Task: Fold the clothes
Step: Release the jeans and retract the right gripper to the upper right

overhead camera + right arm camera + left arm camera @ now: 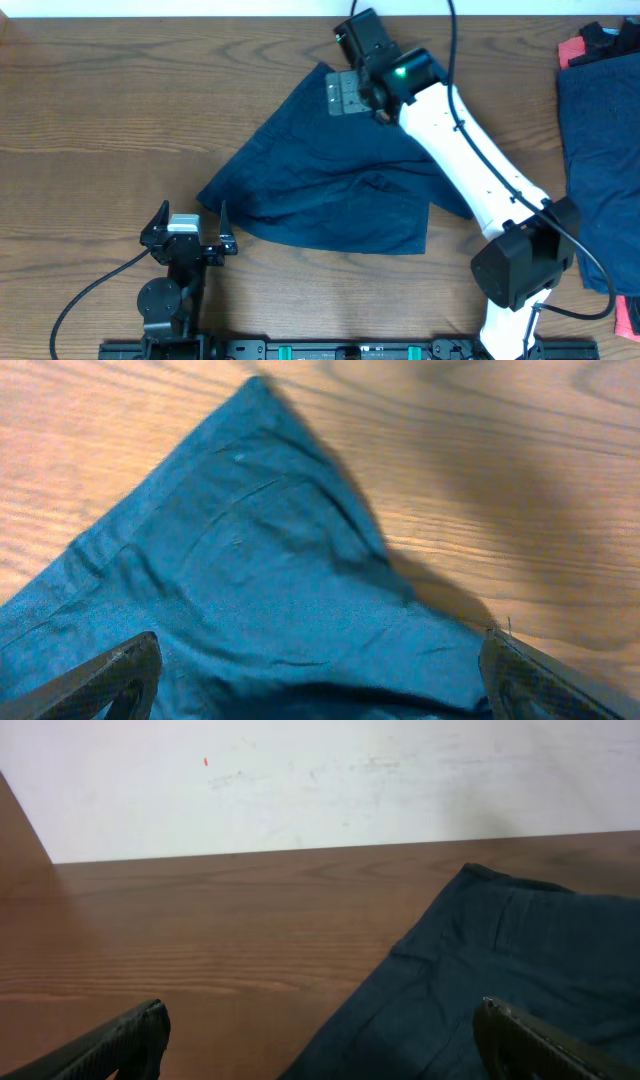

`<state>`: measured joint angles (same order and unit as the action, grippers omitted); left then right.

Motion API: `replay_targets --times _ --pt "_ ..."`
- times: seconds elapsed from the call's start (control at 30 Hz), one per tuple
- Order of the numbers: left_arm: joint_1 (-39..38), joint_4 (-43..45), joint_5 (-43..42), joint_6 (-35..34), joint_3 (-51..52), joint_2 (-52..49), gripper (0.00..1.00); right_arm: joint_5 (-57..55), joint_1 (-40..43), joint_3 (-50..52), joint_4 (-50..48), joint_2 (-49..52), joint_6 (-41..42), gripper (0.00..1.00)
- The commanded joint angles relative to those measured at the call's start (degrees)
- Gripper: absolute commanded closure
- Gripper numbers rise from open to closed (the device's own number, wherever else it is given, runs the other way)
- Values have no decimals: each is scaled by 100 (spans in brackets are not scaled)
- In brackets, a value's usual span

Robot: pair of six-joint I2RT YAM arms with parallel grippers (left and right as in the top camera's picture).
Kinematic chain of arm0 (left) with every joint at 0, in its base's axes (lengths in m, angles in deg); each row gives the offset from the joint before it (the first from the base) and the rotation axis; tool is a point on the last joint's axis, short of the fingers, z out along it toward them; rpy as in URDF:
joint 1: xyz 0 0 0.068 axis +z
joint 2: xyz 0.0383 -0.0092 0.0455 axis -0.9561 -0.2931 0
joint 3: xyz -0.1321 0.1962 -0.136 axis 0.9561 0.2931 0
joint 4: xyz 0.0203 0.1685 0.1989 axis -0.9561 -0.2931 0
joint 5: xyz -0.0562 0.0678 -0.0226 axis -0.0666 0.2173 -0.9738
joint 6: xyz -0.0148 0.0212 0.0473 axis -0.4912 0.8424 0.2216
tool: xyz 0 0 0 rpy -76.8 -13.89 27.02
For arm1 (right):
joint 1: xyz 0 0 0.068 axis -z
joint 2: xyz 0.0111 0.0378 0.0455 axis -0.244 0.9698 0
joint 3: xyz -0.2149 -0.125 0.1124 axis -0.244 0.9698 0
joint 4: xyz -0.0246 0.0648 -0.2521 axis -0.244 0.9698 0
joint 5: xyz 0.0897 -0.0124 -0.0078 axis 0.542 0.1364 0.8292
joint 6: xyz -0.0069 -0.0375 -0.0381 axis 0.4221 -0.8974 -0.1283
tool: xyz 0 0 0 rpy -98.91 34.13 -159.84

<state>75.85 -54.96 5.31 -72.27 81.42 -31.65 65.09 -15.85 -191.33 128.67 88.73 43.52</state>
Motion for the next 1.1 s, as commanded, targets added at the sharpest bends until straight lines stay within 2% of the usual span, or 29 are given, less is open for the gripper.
replay_targets --times 0.0,0.63,1.07 --pt "15 -85 -98 83 151 2 2 -142 293 -72 70 -85 -70 1" --pt "15 -85 -98 83 153 2 2 -149 1005 -72 494 -299 -4 1" --pt "15 -85 -98 83 153 4 2 -85 1906 -72 833 -1729 -9 1"
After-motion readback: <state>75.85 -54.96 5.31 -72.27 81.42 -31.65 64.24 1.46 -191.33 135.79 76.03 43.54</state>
